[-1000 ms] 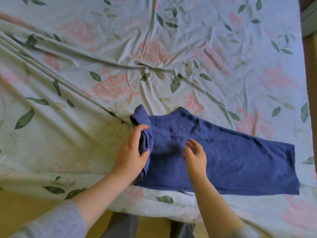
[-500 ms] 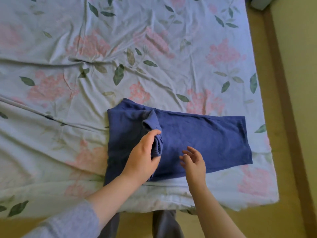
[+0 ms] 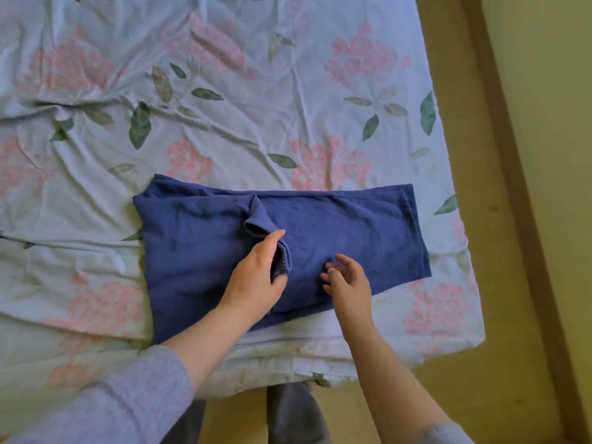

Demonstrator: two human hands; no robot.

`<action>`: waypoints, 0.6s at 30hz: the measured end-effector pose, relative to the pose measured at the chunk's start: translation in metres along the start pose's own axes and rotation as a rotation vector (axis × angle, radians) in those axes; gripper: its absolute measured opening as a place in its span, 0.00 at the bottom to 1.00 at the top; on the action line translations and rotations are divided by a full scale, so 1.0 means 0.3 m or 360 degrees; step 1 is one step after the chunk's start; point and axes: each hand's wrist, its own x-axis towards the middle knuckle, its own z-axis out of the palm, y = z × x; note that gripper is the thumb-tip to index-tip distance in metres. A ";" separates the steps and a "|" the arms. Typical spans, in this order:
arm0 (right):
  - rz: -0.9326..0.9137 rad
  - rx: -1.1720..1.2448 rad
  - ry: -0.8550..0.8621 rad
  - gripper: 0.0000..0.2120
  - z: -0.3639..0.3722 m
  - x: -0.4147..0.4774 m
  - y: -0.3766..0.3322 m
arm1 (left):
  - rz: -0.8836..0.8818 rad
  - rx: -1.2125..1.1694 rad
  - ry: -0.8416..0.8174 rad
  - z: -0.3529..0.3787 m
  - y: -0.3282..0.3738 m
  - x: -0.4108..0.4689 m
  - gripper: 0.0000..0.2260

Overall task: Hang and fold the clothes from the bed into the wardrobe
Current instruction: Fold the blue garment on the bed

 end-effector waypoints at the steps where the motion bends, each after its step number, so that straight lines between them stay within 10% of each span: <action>1: 0.0002 0.0009 0.0000 0.13 -0.002 0.006 0.000 | -0.0007 -0.0001 -0.0015 0.006 -0.004 0.005 0.31; 8: -0.0007 0.0008 0.0026 0.11 -0.039 0.052 0.004 | -0.0022 0.0095 -0.0364 0.029 -0.001 0.036 0.36; 18: -0.0250 -0.0335 0.0371 0.12 -0.218 0.137 -0.032 | 0.0193 0.0136 -0.0008 0.075 0.108 0.145 0.13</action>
